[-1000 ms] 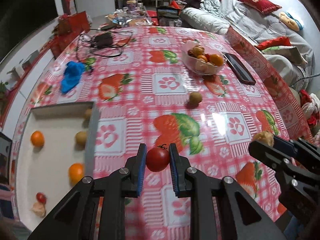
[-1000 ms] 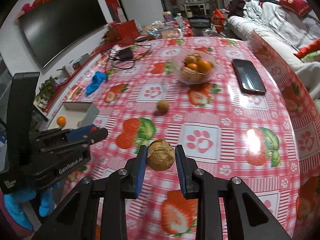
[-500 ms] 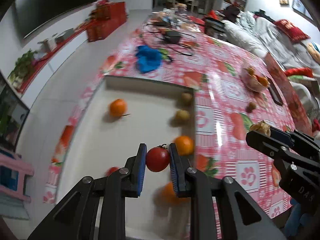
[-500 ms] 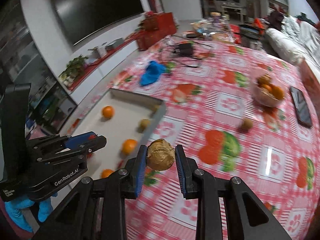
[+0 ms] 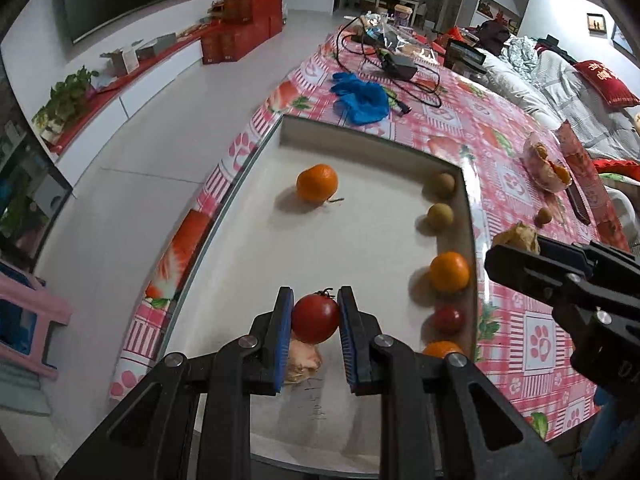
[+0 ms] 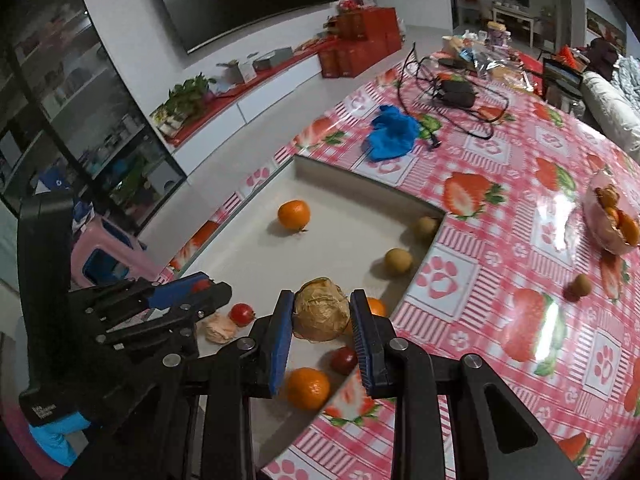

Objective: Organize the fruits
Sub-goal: 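Lower and open the left gripper to release the tomato while the right gripper releases the brown fruit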

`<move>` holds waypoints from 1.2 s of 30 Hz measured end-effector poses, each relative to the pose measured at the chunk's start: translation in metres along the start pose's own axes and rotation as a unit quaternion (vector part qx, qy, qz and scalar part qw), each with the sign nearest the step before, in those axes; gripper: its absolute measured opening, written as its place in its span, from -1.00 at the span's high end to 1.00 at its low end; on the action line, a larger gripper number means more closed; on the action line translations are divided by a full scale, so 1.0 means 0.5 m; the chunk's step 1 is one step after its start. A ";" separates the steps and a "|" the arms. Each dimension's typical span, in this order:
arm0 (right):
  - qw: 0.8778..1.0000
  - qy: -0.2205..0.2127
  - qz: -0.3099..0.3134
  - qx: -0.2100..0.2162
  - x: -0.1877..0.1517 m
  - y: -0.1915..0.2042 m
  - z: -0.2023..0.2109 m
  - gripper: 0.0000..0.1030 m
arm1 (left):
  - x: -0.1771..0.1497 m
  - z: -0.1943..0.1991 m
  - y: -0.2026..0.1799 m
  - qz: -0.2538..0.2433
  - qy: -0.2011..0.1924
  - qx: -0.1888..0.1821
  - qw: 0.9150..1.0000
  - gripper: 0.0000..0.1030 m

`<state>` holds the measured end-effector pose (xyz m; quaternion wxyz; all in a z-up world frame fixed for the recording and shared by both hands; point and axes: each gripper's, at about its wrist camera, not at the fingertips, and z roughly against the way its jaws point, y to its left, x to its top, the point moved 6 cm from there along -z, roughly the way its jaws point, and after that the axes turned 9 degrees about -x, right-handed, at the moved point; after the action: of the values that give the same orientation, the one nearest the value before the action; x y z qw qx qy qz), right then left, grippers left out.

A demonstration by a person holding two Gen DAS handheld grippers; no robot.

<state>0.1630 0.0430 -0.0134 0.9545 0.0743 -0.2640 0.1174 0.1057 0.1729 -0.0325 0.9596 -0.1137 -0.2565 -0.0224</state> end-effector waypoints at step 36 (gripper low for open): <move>0.997 0.073 0.011 0.001 -0.004 0.006 -0.122 0.41 | -0.001 -0.091 0.006 -0.001 0.045 0.018 0.999 0.51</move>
<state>0.1902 0.0581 -0.0660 0.9699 0.0639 -0.1938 0.1330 0.1276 0.1653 -0.0716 0.9719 -0.0951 -0.2138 -0.0240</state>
